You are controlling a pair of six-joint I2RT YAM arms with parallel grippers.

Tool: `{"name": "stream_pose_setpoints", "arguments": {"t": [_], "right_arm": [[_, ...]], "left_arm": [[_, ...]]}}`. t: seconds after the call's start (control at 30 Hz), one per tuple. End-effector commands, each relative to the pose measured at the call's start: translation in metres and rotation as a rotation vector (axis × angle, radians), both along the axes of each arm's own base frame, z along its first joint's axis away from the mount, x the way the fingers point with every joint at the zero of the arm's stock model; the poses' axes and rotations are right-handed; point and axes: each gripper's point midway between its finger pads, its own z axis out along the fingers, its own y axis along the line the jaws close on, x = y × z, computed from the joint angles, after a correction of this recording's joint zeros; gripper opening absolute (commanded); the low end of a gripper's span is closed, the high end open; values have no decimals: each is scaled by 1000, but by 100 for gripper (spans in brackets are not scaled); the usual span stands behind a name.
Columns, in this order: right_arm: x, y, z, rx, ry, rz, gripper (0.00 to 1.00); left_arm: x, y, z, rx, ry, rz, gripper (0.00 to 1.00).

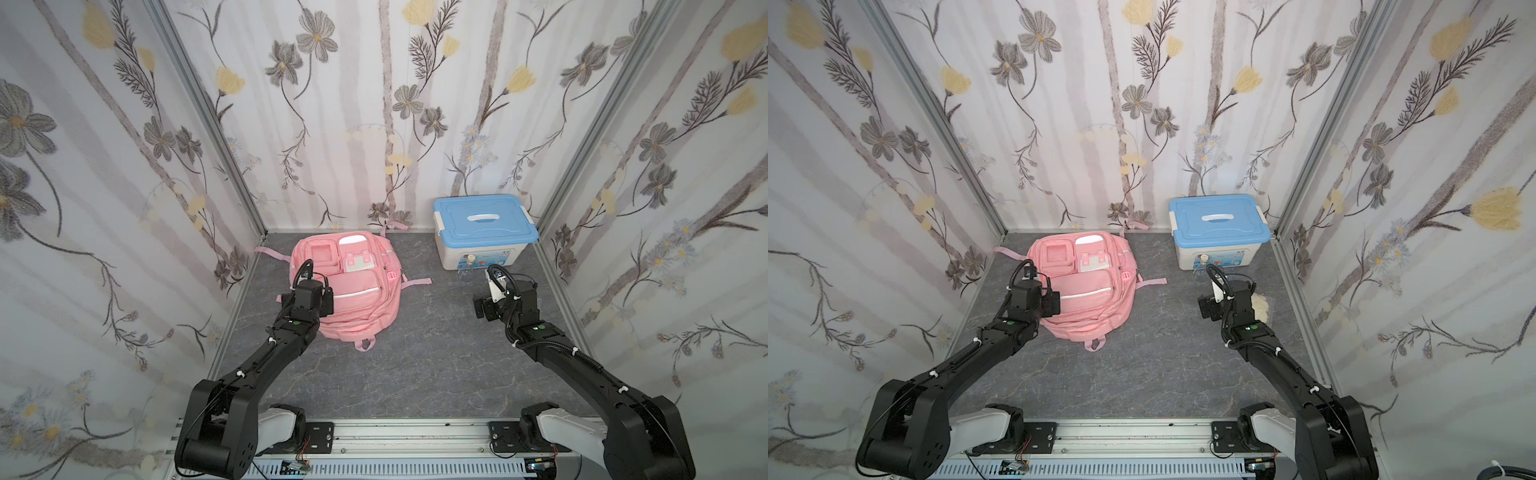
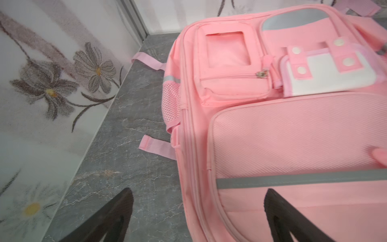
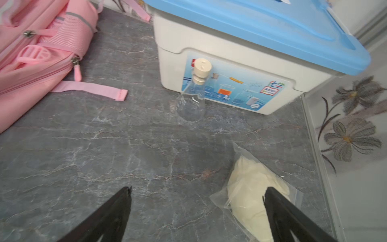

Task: Zip up the backpack
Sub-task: Reset both arms

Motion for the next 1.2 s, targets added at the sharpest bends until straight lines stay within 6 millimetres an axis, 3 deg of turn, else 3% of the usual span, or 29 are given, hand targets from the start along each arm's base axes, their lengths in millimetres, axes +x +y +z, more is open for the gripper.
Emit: {"name": "stream_pose_setpoints", "arguments": {"t": [0.0, 0.13, 0.33, 0.43, 0.53, 0.6, 0.7, 0.83, 0.93, 1.17], "right_arm": [[14, -11, 18, 36, -124, -36, 100], [15, -37, 11, 155, -189, -123, 100], [14, -38, -22, 174, -139, -137, 98], [13, -45, -33, 174, -161, -179, 98], [16, -47, -37, 154, -166, -185, 98], [21, -48, -48, 152, -171, -191, 98], [36, -51, -60, 157, -135, -212, 100], [34, -55, -63, 172, -103, -216, 100], [35, -55, -62, 173, -107, -217, 100], [35, -55, -62, 171, -109, -217, 100]], "left_arm": [[23, -5, 27, -60, -190, -108, 100], [19, 6, 14, -85, -244, -116, 100], [29, 15, -23, -120, -154, -95, 100], [30, 17, -21, -193, -169, -103, 100], [27, 27, -10, -304, -292, -85, 100], [29, 28, -20, -346, -284, -91, 100], [37, 21, -24, -351, -243, -134, 100], [38, 16, -26, -348, -235, -164, 100], [42, -8, -34, -256, -198, -245, 100], [39, -3, -41, -227, -232, -197, 100]]}}
